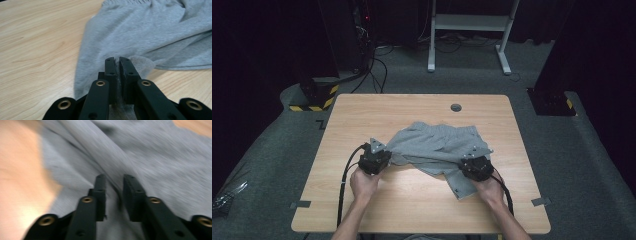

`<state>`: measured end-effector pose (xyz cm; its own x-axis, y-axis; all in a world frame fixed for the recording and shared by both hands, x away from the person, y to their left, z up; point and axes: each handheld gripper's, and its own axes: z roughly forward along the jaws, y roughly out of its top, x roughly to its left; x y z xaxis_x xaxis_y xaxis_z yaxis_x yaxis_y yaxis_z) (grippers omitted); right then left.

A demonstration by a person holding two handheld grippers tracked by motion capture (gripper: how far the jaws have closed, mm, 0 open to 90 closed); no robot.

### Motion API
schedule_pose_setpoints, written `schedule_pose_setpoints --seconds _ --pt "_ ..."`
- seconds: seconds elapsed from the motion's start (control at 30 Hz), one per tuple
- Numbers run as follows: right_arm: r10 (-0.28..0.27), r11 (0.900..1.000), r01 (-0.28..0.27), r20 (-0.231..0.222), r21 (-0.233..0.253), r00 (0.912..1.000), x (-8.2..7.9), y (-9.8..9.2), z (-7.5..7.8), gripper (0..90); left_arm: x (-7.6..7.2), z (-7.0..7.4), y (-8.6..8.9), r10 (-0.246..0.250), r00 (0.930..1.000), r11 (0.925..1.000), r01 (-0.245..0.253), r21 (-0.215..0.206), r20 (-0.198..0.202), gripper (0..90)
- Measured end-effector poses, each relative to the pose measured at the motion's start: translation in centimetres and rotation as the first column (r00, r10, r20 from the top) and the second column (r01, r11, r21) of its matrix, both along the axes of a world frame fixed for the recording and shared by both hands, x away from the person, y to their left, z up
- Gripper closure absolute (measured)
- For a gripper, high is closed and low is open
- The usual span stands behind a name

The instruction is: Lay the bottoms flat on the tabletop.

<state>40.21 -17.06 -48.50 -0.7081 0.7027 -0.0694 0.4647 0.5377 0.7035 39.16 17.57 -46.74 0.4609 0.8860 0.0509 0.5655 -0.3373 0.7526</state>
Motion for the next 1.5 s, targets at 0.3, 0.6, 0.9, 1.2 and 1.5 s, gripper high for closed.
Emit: schedule_pose_setpoints --seconds 0.3,0.6,0.9,1.2,1.5 --pt "0.057 0.998 -0.059 -0.091 -0.011 0.9942 -0.7 2.2 -2.6 56.5 0.6 -1.3 -1.0 -0.019 0.9991 0.9998 0.019 0.005 -0.038 85.1" --pt "-0.025 0.996 0.018 -0.077 -0.087 0.9967 2.5 0.4 -2.1 86.5 2.0 -1.7 -0.8 0.015 0.9986 0.9997 -0.016 -0.021 -0.052 85.2" --pt "0.017 1.000 -0.018 -0.045 -0.022 0.9988 1.1 -0.7 -0.7 86.8 0.9 -0.2 -0.5 -0.014 0.9999 0.9989 0.014 -0.044 0.003 85.2" --pt "0.024 0.999 -0.025 0.009 0.021 0.9997 -0.7 -2.5 1.2 86.8 0.1 0.8 0.3 -0.005 0.9994 0.9985 0.006 -0.055 0.034 85.3" --pt "-0.014 0.998 0.013 0.022 0.063 0.9997 -1.5 -4.8 1.4 86.6 -0.8 1.5 1.2 0.016 0.9982 0.9968 -0.011 -0.079 0.058 85.2"
